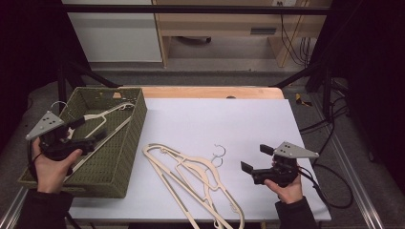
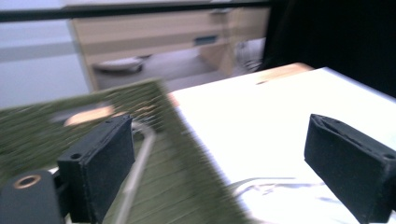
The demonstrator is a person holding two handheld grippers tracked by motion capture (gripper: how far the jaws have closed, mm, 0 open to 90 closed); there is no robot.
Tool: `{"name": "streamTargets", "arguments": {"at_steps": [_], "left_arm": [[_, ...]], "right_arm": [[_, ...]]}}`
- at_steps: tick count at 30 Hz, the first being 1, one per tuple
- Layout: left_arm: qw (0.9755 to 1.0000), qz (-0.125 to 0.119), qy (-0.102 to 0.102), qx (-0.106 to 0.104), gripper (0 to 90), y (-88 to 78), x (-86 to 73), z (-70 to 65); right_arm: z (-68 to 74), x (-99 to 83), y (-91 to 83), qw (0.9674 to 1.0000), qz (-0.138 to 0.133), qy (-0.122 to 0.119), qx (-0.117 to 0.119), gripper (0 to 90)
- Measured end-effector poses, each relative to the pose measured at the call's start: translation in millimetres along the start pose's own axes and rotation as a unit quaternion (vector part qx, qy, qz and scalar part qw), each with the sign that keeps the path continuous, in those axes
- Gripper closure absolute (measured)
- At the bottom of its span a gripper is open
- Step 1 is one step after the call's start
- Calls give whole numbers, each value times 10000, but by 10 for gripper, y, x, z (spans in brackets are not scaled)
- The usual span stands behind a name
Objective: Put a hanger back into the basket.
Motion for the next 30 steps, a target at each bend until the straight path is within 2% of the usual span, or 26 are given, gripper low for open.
{"name": "streamTargets", "arguments": {"at_steps": [1, 3, 6, 7, 8, 12, 14, 15, 16, 19, 21, 24, 26, 30], "left_arm": [[10000, -35, 65, -65, 80, 15, 20, -100], [9995, -68, 218, -219, 72, 50, 39, -295], [9984, -116, 300, -475, 66, 142, 12, -564], [9984, -116, 300, -475, 65, 142, 12, -564], [9974, -78, 348, -630, 62, 222, -45, -722], [9953, 15, 434, -871, 59, 361, -170, -971], [9945, 74, 459, -937, 59, 420, -224, -1062], [9945, 74, 459, -937, 59, 420, -224, -1062], [9934, 125, 473, -1042, 59, 471, -279, -1151], [9918, 226, 545, -1132, 59, 532, -363, -1254], [9918, 232, 582, -1118, 59, 561, -408, -1288], [9907, 296, 536, -1215, 60, 594, -481, -1331], [9904, 332, 529, -1235, 61, 619, -520, -1354], [9894, 441, 546, -1269, 62, 710, -584, -1429]], "right_arm": [[22, -1, 19, 10000, 12, 34, 4, 54], [50, -19, 52, 9999, 99, -58, 18, 56], [103, -44, 116, 9998, 181, -67, 50, 61], [103, -44, 116, 9998, 181, -67, 50, 61], [130, -77, 157, 9995, 292, -54, 56, 66], [178, -135, 246, 9989, 456, -64, 69, 76], [198, -175, 284, 9983, 566, -99, 80, 86], [207, -194, 304, 9981, 608, -107, 80, 93], [218, -218, 319, 9977, 665, -100, 94, 102], [251, -282, 392, 9967, 803, -79, 103, 114], [262, -319, 464, 9961, 876, -114, 90, 126], [288, -384, 574, 9944, 1049, -122, 10, 134], [311, -419, 644, 9935, 1127, -168, 38, 143], [313, -476, 711, 9918, 1263, -216, -4, 144]]}}
Point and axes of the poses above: each handheld gripper's, and its own axes: y roughly forward along the jaws, x roughly out of its top, z roughly to its left, the point moved 10 cm from there along y, roughly forward along the jaws, and after that the axes turned 5 degrees about z, right-handed, at the moved point
